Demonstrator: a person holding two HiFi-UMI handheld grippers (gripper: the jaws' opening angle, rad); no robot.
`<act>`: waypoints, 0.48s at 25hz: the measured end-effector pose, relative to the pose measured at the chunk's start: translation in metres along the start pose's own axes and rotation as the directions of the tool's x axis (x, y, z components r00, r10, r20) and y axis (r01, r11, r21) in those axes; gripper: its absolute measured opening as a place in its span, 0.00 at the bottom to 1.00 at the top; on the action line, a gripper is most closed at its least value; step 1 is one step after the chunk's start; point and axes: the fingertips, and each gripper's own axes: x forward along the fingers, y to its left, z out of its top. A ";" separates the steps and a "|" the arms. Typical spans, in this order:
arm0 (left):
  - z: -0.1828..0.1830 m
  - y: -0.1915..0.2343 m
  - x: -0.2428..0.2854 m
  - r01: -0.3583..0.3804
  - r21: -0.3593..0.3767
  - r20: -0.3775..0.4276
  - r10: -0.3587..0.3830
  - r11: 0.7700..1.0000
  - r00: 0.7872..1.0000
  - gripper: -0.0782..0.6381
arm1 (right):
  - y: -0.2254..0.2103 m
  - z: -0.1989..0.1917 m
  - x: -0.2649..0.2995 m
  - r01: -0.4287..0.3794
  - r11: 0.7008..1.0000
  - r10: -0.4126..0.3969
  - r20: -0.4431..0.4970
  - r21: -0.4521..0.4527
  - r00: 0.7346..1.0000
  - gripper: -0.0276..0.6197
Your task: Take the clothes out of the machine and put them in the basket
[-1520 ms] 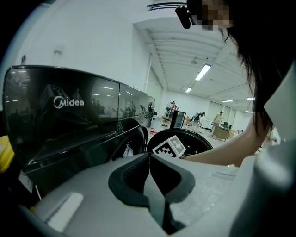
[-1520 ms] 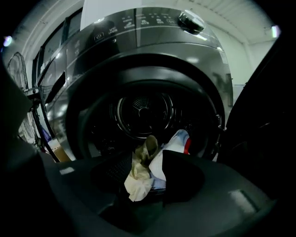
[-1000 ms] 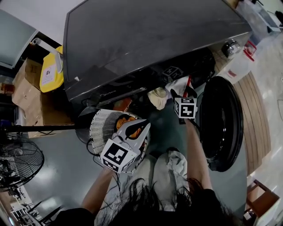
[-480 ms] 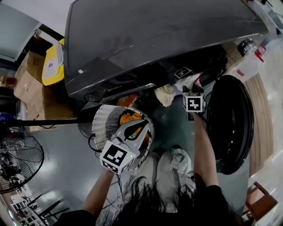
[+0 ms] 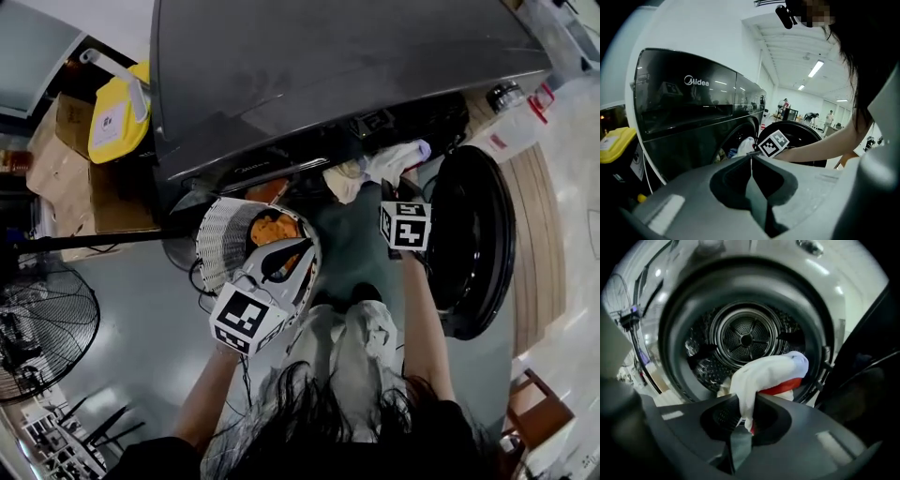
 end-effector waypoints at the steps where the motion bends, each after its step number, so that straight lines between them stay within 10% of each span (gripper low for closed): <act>1: 0.004 -0.002 -0.003 -0.003 0.005 -0.007 0.003 1.000 1.000 0.11 | 0.003 0.003 -0.010 -0.008 1.000 0.008 0.004 0.012 1.000 0.15; 12: 0.052 -0.019 -0.035 -0.017 0.009 0.012 0.017 1.000 1.000 0.11 | 0.029 0.043 -0.100 -0.100 0.993 0.096 0.056 0.066 0.994 0.15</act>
